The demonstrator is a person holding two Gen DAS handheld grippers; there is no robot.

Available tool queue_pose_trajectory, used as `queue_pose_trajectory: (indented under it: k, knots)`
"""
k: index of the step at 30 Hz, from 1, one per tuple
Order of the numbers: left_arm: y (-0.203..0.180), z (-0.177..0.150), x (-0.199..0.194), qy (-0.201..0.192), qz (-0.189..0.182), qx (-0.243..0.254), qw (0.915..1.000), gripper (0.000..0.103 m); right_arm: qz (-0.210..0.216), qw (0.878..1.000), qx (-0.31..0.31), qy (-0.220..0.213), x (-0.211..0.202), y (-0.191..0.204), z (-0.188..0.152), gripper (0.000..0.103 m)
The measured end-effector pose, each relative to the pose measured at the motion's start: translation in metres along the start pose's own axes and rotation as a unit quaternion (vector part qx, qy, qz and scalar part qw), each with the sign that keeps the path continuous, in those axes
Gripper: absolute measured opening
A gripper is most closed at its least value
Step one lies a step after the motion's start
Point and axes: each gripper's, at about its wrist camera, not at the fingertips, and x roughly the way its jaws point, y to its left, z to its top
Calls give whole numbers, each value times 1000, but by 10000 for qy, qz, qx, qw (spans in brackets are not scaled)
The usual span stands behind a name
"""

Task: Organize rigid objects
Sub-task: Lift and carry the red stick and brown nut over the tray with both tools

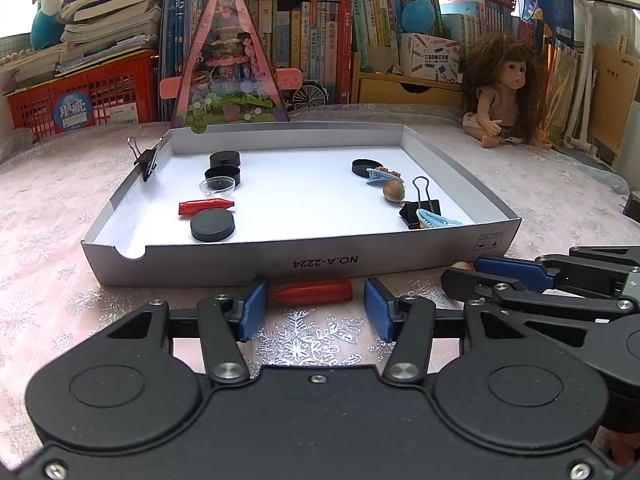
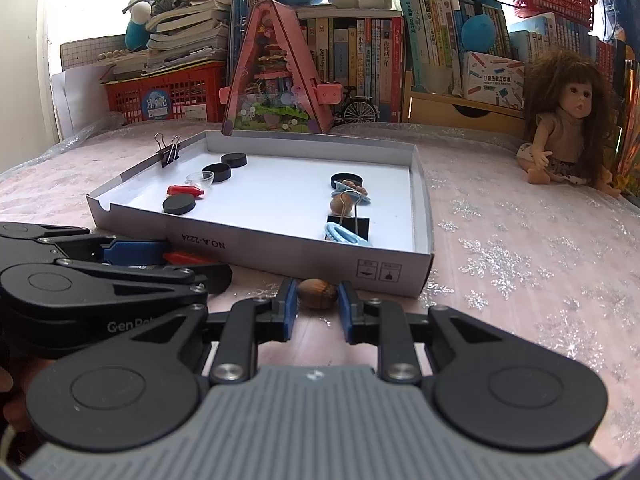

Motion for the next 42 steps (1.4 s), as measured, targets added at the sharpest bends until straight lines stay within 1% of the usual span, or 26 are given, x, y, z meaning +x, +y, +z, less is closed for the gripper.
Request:
queue_pose_trajectory:
  k: [3,4,17,21,25,28,30,31,33,34,35,40,42]
  knots:
    - [-1,-1,-1,-37,26,37,10000,47,16,10000,-17,8,0,1,-1,29]
    - [-2,-1,-2,-50,13,58,10000,41,47,10000,-14,10,0,1,-1,29]
    - [6,-1,-14,-53,-137,-17,9999,41,86,10000,-21,-36,-5,4,2,29]
    - [8,1,-20,-135,-118,20,9998,41,100,9999,-16,-86,-7,6,5,29]
    - [12,2,-21,-125,-80,5,9999,41,64,10000,-37,-65,-6,8,6,29]
    - [14,-1,-21,-112,2,25,9999,41,46,10000,-52,-28,-5,9,4,32]
    - [16,-3,-21,-83,56,15,9999,41,-54,10000,-2,-29,-4,8,3,48]
    - [17,-3,-20,-71,74,4,9999,41,-92,10000,25,-25,-3,8,3,53]
    - [19,-4,-20,-67,104,-7,9999,41,-130,9999,73,-38,-1,8,2,56]
    - [19,-4,-20,-76,122,-8,9999,41,-143,9999,75,-34,0,9,2,60]
    - [20,-5,-20,-87,137,-6,9999,41,-156,9998,72,-35,1,10,2,62]
    - [22,-4,-20,-110,205,-21,9997,41,-319,9995,80,-1,6,18,3,63]
    - [23,-4,-19,-98,213,-32,9997,41,-455,9989,108,20,8,20,2,63]
